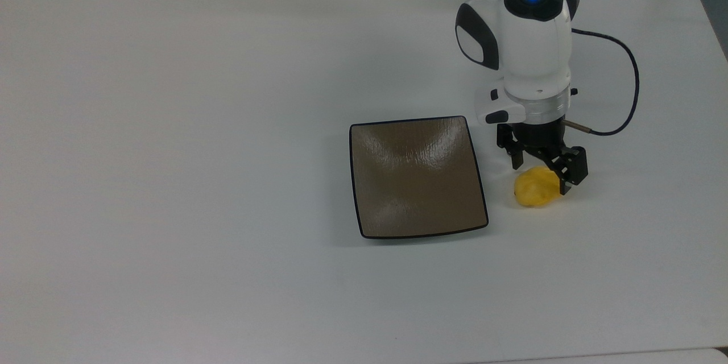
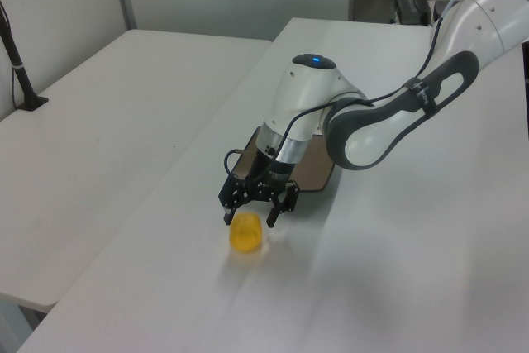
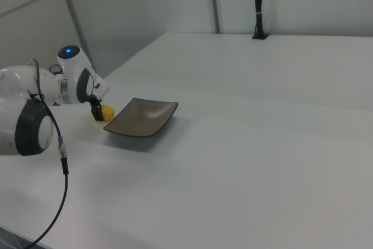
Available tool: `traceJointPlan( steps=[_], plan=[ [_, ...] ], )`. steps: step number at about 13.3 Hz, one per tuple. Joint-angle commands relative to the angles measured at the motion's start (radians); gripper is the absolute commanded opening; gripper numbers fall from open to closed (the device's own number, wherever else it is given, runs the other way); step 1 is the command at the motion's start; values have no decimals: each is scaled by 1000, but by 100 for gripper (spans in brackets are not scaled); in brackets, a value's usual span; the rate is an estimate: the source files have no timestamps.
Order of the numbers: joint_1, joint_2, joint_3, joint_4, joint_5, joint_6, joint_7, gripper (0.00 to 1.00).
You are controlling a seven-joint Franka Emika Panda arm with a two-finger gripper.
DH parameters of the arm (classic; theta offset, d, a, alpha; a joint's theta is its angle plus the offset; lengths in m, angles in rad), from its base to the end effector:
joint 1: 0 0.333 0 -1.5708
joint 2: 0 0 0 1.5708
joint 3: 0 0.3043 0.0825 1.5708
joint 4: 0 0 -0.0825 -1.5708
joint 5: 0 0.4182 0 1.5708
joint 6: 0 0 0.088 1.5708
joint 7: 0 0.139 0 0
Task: Put potatoes on a ceramic plate
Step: 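Lower the gripper around the yellow potato and close it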
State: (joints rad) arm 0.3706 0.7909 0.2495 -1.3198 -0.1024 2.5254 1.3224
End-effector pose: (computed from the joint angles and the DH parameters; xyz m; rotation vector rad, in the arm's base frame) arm 0.6884 0.4330 0.2661 -2.5377 0.9881 -0.2487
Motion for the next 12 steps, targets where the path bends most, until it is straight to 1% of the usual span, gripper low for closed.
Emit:
traceJointPlan(
  steps=[1, 2, 3, 4, 5, 7, 10, 12],
  plan=[
    [28, 31, -26, 24, -20, 26, 29, 82],
    [28, 31, -26, 24, -20, 26, 29, 75],
    [28, 33, -26, 24, -20, 26, 29, 56],
    [28, 31, -26, 24, -20, 27, 29, 40],
    [27, 31, -26, 24, -20, 27, 27, 37],
    [28, 19, -26, 18, -20, 26, 26, 37],
    [18, -36, -26, -7, -20, 26, 20, 37],
    [8, -93, -22, -44, -51, 24, -2, 39]
  ],
)
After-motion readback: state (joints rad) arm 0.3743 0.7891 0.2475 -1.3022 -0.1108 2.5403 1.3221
